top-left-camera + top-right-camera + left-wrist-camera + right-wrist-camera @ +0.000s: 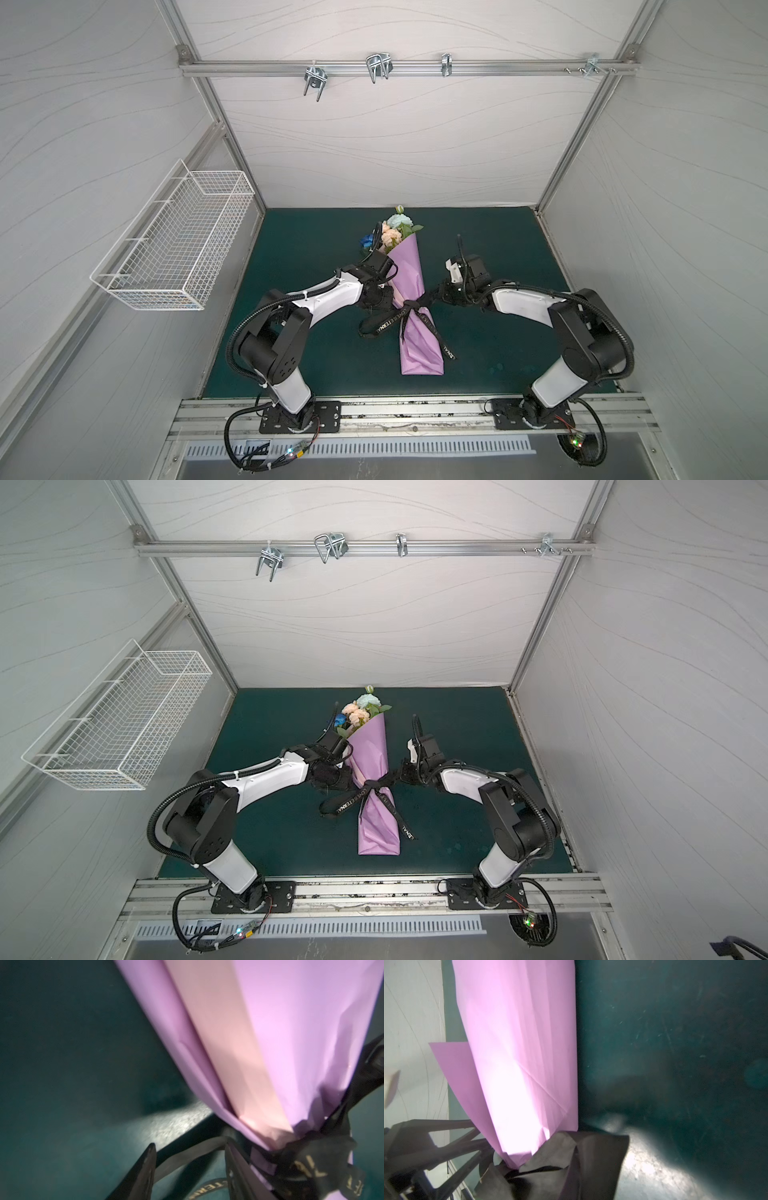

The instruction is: Tie the bouquet of fake flowers

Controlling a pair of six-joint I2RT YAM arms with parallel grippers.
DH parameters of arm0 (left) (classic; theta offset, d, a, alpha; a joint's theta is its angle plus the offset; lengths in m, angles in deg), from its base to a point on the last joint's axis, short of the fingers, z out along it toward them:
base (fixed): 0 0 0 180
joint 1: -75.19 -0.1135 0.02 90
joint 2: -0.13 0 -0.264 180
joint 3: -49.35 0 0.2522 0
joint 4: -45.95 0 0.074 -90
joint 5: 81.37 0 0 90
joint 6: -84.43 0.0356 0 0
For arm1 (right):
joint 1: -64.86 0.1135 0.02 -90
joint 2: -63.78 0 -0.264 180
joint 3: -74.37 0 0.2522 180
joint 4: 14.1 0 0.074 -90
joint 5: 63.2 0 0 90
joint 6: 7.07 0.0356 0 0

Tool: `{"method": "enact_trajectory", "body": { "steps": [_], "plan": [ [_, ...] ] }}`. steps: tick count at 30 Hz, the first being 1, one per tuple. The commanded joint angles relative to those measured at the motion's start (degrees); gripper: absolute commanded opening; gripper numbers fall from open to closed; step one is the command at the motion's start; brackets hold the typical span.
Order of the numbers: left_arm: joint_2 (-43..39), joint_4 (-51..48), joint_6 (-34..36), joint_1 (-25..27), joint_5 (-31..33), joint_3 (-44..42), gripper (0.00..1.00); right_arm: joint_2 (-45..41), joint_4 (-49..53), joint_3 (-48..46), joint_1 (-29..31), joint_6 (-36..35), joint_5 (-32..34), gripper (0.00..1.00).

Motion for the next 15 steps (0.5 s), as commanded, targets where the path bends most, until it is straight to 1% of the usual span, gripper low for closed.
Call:
{"method": "enact_trajectory", "body": {
  "steps": [1, 4, 6, 8, 10, 11, 12, 15],
  "plan": [
    [-7.5, -3.2, -2.5, 1.3, 4.9, -0.7, 0.47, 0.8, 0.5, 0.5, 0.8, 0.8, -0.8, 0.0],
    [-13.2, -2.2, -3.6, 4.6, 3.1, -4.4, 0.42, 0.6, 0.9, 0.5, 0.8, 0.7, -0.5, 0.0],
    [-15.5, -1.4, -4.6, 8.0, 3.1, -7.8, 0.35, 0.7, 1.2, 0.6, 0.8, 0.8, -0.3, 0.0],
    [-18.0, 2.5, -4.1, 11.9, 3.2, -12.4, 0.34, 0.7, 1.3, 0.7, 0.8, 0.8, -0.3, 0.0],
    [-20.2, 7.1, -3.2, 16.0, 3.5, -16.6, 0.4, 0.6, 1.4, 0.7, 0.8, 0.6, -0.4, 0.0],
    [-21.0, 9.5, -3.0, 17.8, 3.8, -18.5, 0.45, 0.6, 1.4, 0.6, 0.8, 0.5, -0.3, 0.0],
    [-21.6, 11.6, -2.7, 19.4, 4.6, -20.2, 0.5, 0.5, 1.5, 0.6, 0.8, 0.6, -0.3, 0.0],
    [-22.6, 16.8, -0.5, 22.8, 7.6, -23.6, 0.6, 0.3, 1.5, 0.4, 0.8, 0.6, -0.1, 0.0]
  ]
}}
